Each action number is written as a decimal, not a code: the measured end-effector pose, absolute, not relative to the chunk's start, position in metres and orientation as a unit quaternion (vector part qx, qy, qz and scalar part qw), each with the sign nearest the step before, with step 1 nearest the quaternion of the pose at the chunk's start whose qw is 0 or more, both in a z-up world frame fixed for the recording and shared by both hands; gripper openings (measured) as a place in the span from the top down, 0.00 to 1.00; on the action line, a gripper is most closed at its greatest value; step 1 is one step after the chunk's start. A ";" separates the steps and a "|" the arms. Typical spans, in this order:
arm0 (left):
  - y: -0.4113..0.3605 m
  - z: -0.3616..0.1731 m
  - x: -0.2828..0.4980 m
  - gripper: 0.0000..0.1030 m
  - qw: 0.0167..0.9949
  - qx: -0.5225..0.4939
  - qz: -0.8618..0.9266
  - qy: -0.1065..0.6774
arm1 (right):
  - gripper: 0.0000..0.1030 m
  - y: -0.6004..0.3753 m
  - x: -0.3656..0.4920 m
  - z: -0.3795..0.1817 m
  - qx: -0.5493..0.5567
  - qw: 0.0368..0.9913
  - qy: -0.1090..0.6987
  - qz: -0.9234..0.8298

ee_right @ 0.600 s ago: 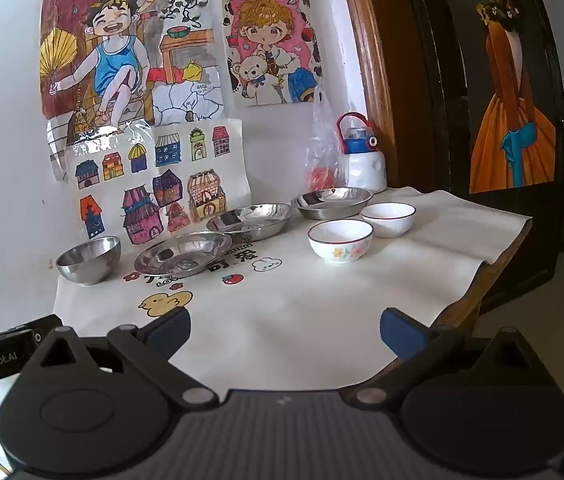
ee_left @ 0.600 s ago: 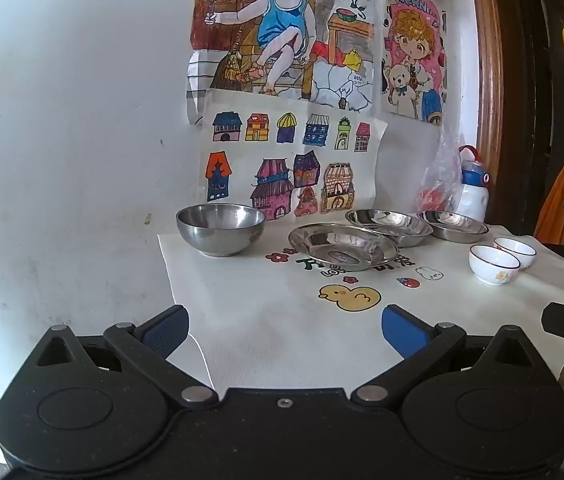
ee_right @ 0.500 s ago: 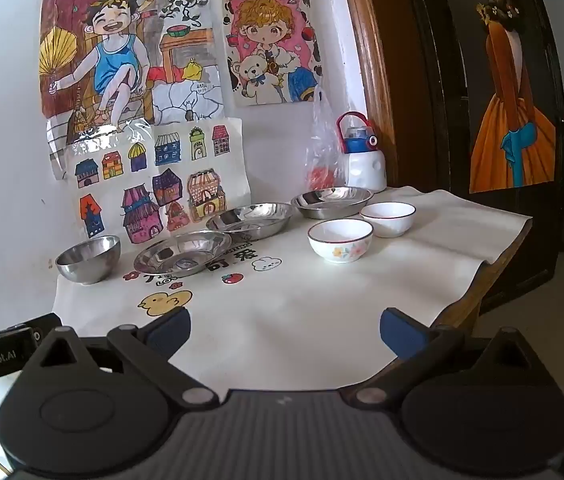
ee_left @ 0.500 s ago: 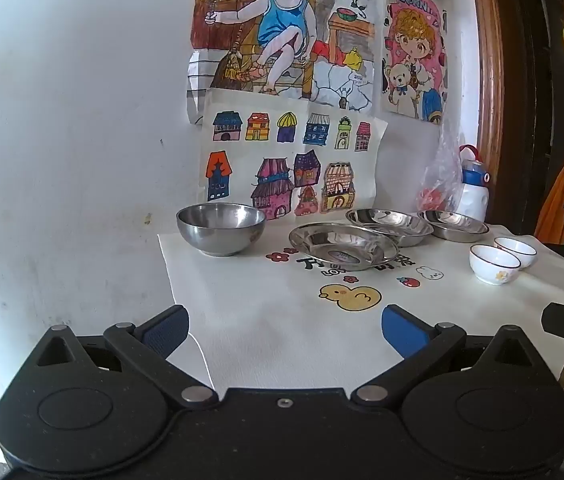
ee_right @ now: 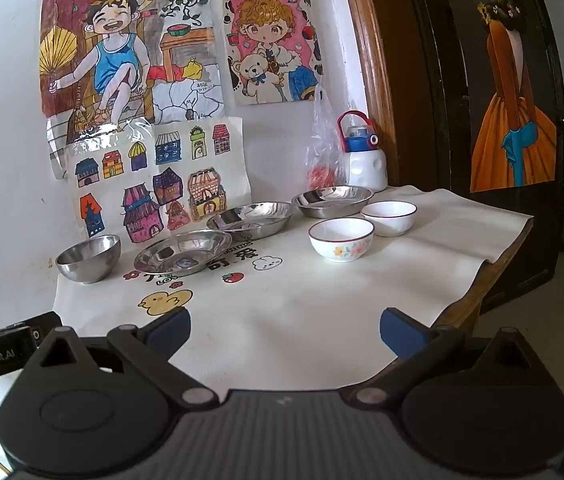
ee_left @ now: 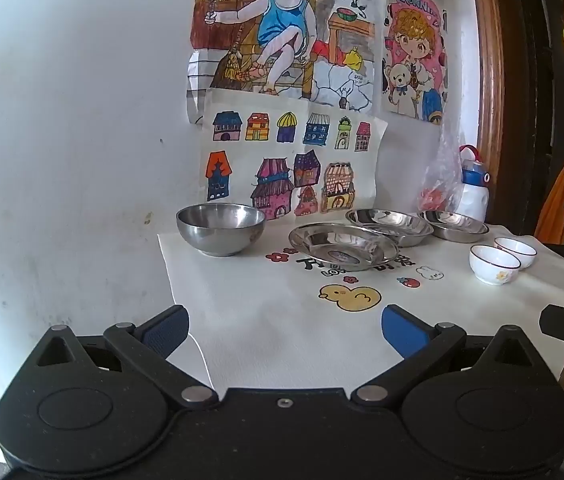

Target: Organize plates and bowls

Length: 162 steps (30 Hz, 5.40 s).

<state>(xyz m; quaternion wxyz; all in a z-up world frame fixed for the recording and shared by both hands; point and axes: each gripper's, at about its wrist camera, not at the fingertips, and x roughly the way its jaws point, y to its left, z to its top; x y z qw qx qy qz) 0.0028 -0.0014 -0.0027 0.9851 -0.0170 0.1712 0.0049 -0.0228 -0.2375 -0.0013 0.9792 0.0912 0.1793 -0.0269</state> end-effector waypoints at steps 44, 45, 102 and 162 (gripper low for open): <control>0.000 -0.001 0.000 0.01 0.985 -0.017 0.007 0.171 | 0.00 -0.236 -0.020 0.000 0.087 0.980 0.178 -0.027; 0.000 -0.001 0.000 0.01 0.985 -0.017 0.007 0.171 | 0.00 -0.236 -0.020 0.000 0.087 0.980 0.178 -0.027; -0.094 0.087 0.267 0.01 0.966 0.045 -0.147 0.209 | 0.00 -0.400 0.250 0.047 0.033 0.966 0.248 0.071; -0.227 0.028 0.507 0.64 0.855 -0.099 -0.284 0.424 | 0.80 -0.479 0.381 0.028 0.199 0.908 0.365 0.057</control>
